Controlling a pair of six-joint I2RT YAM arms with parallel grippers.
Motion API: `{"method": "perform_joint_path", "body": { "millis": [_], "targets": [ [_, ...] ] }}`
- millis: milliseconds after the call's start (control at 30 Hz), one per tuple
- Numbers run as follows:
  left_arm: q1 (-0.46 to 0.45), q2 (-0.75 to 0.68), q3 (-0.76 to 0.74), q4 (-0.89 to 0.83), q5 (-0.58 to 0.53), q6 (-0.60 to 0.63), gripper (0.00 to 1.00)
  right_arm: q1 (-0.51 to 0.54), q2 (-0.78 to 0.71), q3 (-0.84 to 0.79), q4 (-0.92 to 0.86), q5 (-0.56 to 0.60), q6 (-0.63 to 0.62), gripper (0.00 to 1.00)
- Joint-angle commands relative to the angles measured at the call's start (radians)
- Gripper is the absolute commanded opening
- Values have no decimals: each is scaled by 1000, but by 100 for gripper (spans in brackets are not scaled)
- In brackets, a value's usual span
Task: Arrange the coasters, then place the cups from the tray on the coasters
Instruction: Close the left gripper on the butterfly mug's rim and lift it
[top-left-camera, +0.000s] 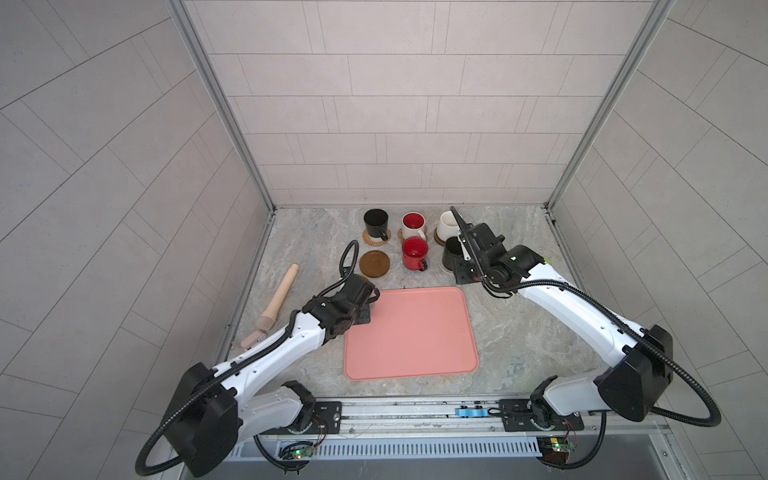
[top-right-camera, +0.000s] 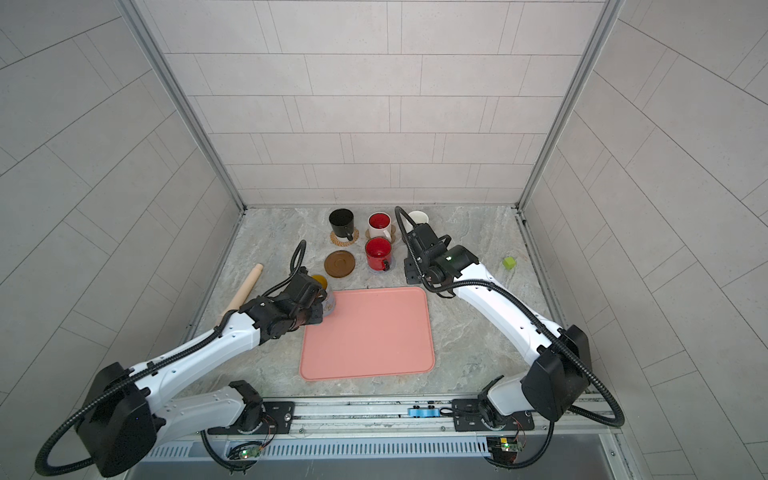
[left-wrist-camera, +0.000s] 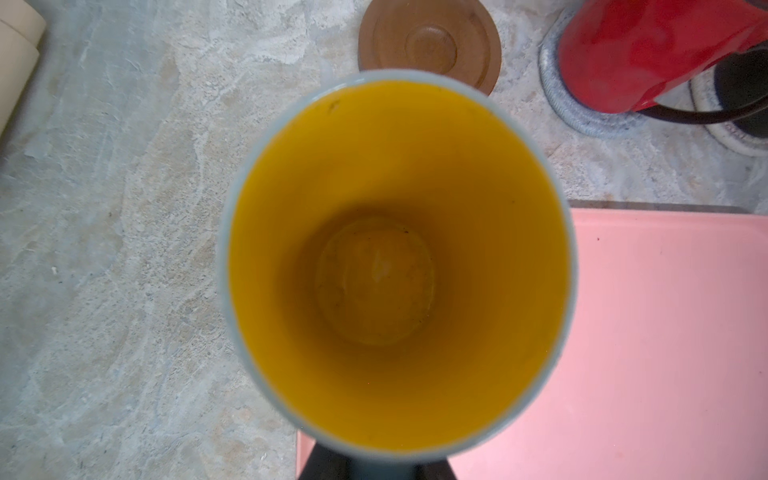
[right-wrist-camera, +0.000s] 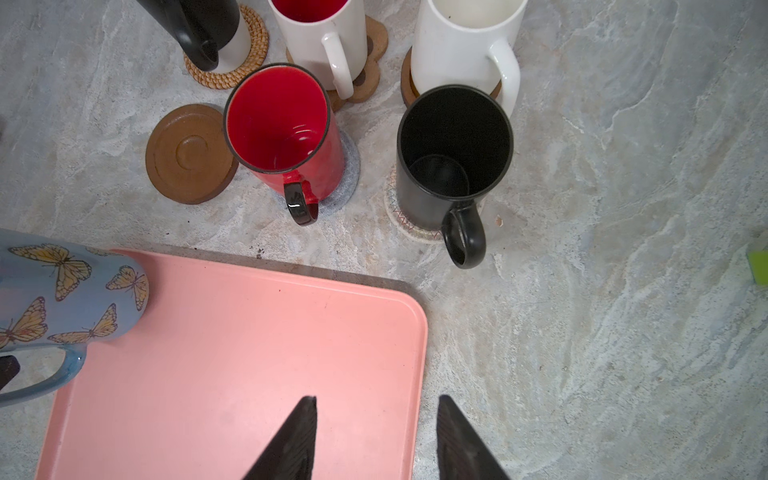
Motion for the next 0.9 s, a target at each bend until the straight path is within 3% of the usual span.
{"method": "perform_joint_path", "body": {
  "millis": [0,500,867],
  "targets": [
    [-4,-35,23,91,-80,14,4,-2,-38,-13,-10,22,11,49],
    [-4,53,112,139,-128,27,2,-2,-56,-20,-10,23,4,49],
    [-21,54,65,133,-114,21,1,-8,-67,-43,0,24,3,50]
  ]
}}
